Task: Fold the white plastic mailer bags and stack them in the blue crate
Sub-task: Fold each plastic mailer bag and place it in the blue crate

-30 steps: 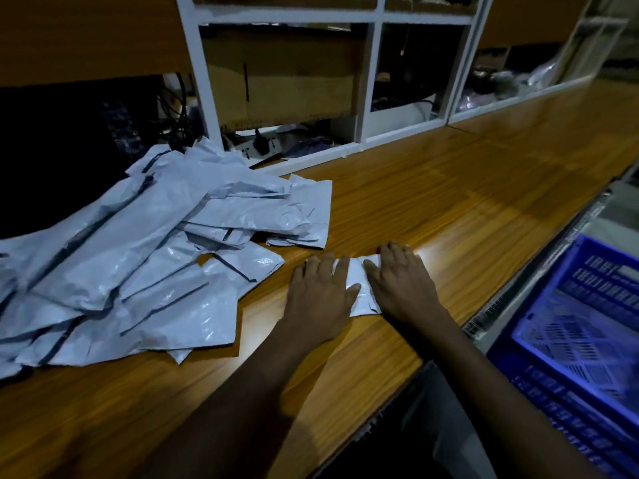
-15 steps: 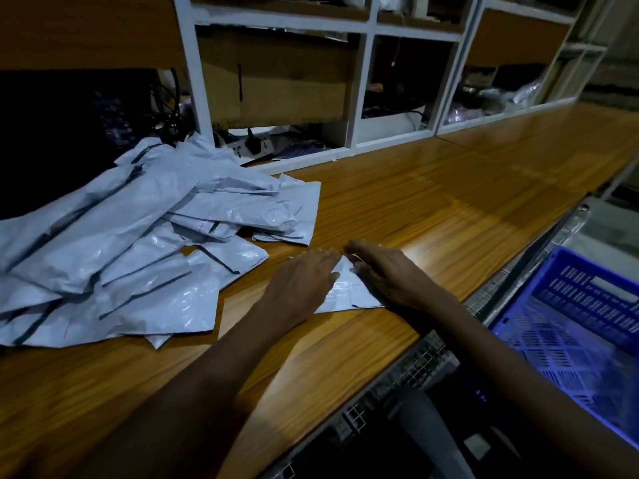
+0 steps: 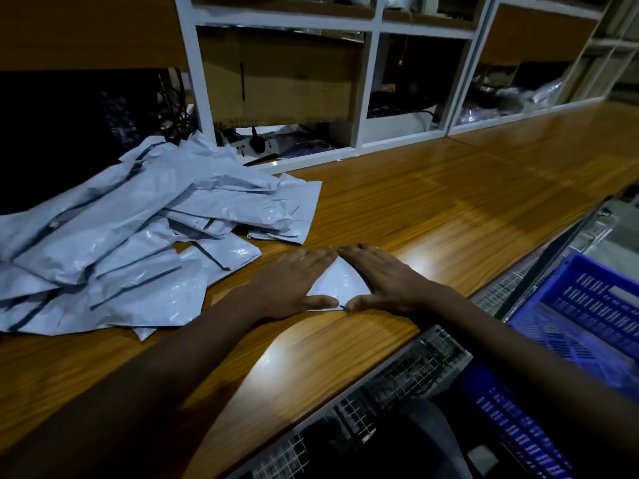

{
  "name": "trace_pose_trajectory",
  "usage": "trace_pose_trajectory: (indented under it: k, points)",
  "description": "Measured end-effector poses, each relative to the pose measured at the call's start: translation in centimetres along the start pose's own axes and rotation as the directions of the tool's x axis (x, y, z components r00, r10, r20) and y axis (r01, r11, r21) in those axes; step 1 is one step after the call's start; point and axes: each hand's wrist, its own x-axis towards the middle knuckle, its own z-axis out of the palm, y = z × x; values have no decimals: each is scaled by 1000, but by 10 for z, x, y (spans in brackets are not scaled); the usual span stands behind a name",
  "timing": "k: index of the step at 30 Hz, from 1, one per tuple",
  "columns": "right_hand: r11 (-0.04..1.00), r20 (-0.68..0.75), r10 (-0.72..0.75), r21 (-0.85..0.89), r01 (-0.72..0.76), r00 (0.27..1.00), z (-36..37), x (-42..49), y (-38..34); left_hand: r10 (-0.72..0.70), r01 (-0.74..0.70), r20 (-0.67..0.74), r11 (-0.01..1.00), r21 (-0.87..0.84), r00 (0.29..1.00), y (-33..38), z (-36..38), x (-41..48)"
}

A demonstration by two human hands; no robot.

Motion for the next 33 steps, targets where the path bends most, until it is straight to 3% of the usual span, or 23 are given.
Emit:
trace_pose_trajectory:
  k: [5,7,10,12,19,21,27,33]
  points:
    - [996,12,94,-3,-94,996,3,-9,3,-89,87,20,993,79,996,3,2,-5]
    - [987,-62,149,66,-145,987,4,-16,0,-157,157,-14,978,136,988,13,1,-12]
    - [975,-265,214,119,-188,940,1,-20,-19,-307,316,-163,948,28,937,31,-3,-11]
    - [960,-311,276,126,-248,909,1,-10,-35,-392,398,-236,917,-22,889,41,-5,2]
    - [926,-428,243,-166,-340,870,33,18,-57,-374,389,-229,921,22,899,60,14,20]
    - [912,-408,254,-199,-357,877,36,15,-54,-363,380,-246,925,21,899,52,18,17]
    - [930,-159,294,-179,-321,942,40,13,-24,-284,296,-213,955,25,935,28,29,9]
    - [910,-177,384,-92,-404,906,25,-4,-16,-300,310,-119,948,78,947,30,18,-2]
